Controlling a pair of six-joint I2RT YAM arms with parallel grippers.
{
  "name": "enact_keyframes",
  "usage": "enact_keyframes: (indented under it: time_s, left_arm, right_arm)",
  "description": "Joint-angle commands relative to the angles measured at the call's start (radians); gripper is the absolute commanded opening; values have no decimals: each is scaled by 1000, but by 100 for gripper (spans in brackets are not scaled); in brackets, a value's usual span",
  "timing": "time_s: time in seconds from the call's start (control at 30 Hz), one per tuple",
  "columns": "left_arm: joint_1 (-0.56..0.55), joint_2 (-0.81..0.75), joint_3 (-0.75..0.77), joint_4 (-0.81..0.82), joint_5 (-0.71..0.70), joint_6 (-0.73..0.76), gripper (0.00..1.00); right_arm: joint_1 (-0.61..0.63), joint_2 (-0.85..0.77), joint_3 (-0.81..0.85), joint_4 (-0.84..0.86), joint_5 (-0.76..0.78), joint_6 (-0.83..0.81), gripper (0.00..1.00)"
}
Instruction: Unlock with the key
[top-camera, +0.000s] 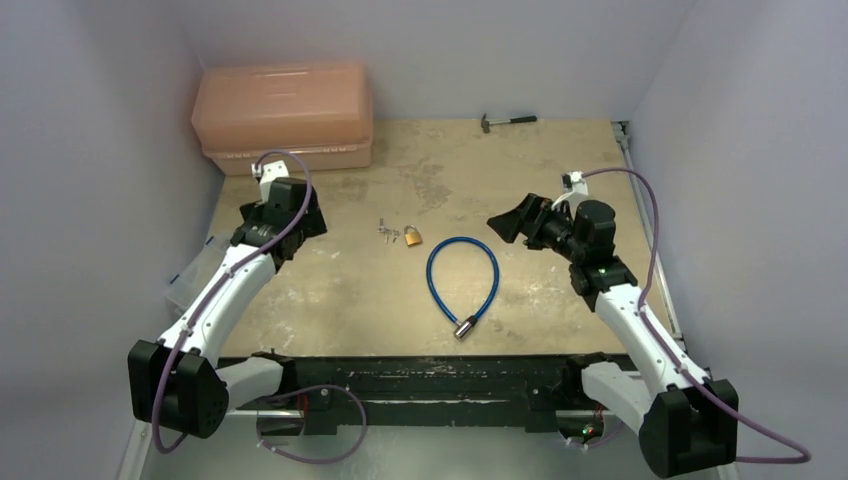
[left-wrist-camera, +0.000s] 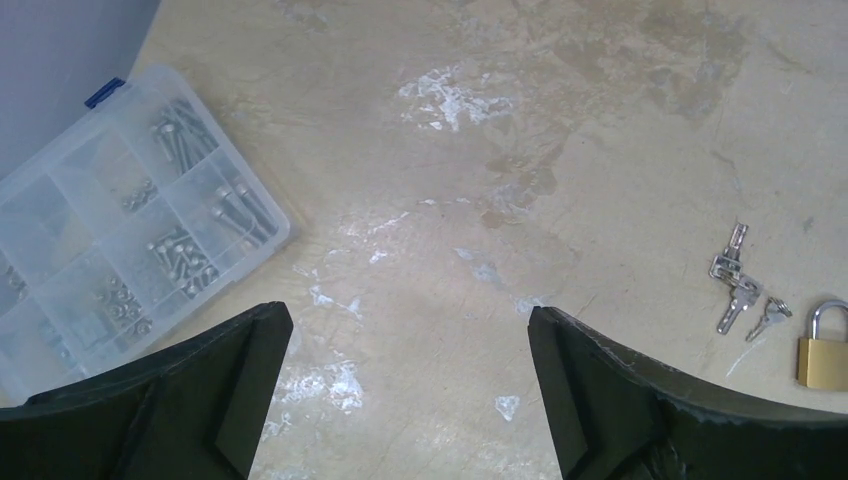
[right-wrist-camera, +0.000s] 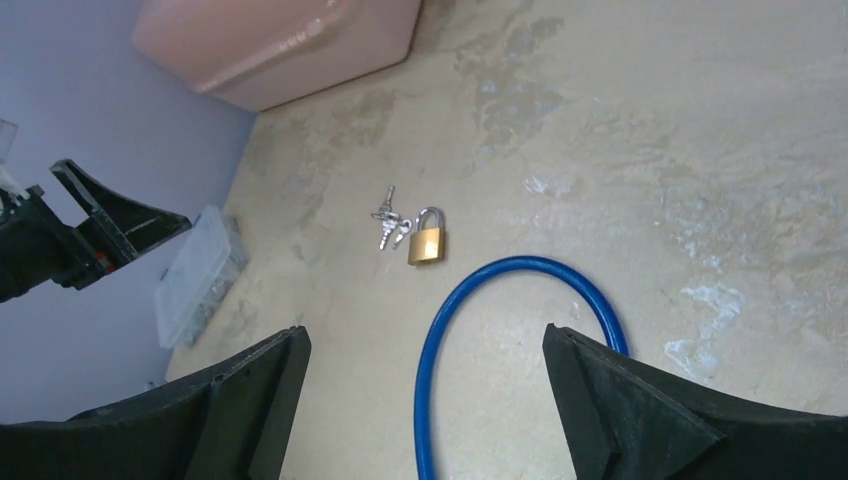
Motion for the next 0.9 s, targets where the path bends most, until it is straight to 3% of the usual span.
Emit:
enact_keyframes:
  time_s: [0.0, 0.4, 0.87]
  left_arm:
    - [3, 9, -7, 83, 99, 84, 99]
    - [-3, -2, -41, 210, 402, 178, 97]
    - [-12, -10, -37, 234, 513, 164, 87]
  right_arm:
    - [4, 29, 80, -94, 23, -10, 99]
    - [72, 85, 209, -282, 166, -142, 99]
    - [288, 251, 427, -352, 335, -177, 97]
